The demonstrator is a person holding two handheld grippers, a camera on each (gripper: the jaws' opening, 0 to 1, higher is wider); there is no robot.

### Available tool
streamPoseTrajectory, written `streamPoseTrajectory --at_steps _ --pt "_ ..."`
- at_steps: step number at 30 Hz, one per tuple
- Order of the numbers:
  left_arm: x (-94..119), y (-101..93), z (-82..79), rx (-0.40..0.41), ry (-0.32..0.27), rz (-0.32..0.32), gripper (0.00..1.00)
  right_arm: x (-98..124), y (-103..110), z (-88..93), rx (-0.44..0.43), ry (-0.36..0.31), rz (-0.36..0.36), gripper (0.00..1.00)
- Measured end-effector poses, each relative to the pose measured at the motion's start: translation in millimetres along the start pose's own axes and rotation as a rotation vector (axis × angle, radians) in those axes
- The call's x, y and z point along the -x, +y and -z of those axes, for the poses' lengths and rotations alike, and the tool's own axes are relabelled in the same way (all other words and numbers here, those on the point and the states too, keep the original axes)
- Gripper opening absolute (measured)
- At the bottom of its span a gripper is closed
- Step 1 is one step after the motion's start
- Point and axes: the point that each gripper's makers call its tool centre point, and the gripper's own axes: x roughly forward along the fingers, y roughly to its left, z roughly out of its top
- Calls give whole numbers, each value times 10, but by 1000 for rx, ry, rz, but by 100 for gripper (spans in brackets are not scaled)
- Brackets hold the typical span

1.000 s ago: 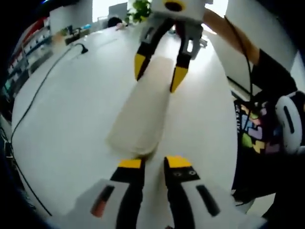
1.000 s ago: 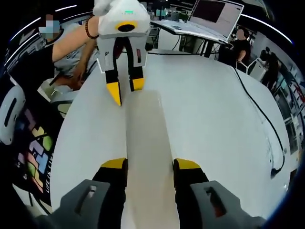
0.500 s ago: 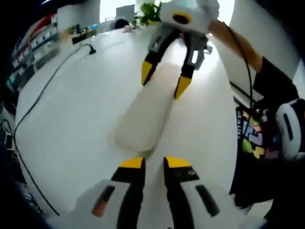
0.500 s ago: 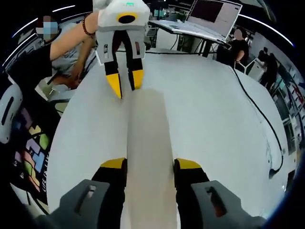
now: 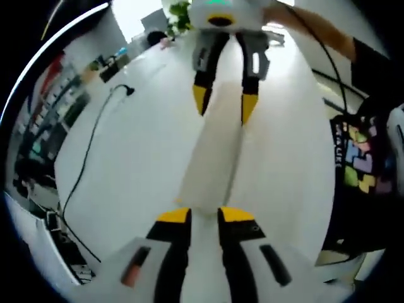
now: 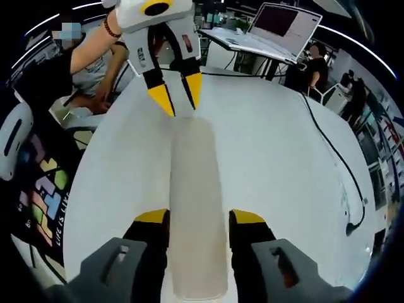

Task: Arrange the utensils inside the cutlery case until each visible utensil rests in its matching compartment.

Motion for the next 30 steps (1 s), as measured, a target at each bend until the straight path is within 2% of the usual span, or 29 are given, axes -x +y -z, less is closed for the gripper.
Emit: streamPoseTrajectory --at_steps 3,8,15,21,25,30 --pt "5 11 -77 -28 13 -9 17 89 -56 58 -6 3 34 32" --pt "-22 32 -122 -54 49 -18 15 171 -49 193 -17 18 45 30" --pt "-139 58 -67 -60 113 -22 8 208 -43 321 -54 39 40 23" --pt "-234 105 23 -42 155 -19 3 182 -18 394 -90 59 22 21" --pt "-225 111 8 -36 148 -16 0 169 -21 402 -105 54 17 20" --pt "-236 101 12 -44 160 -28 0 158 25 407 -147 56 -8 13"
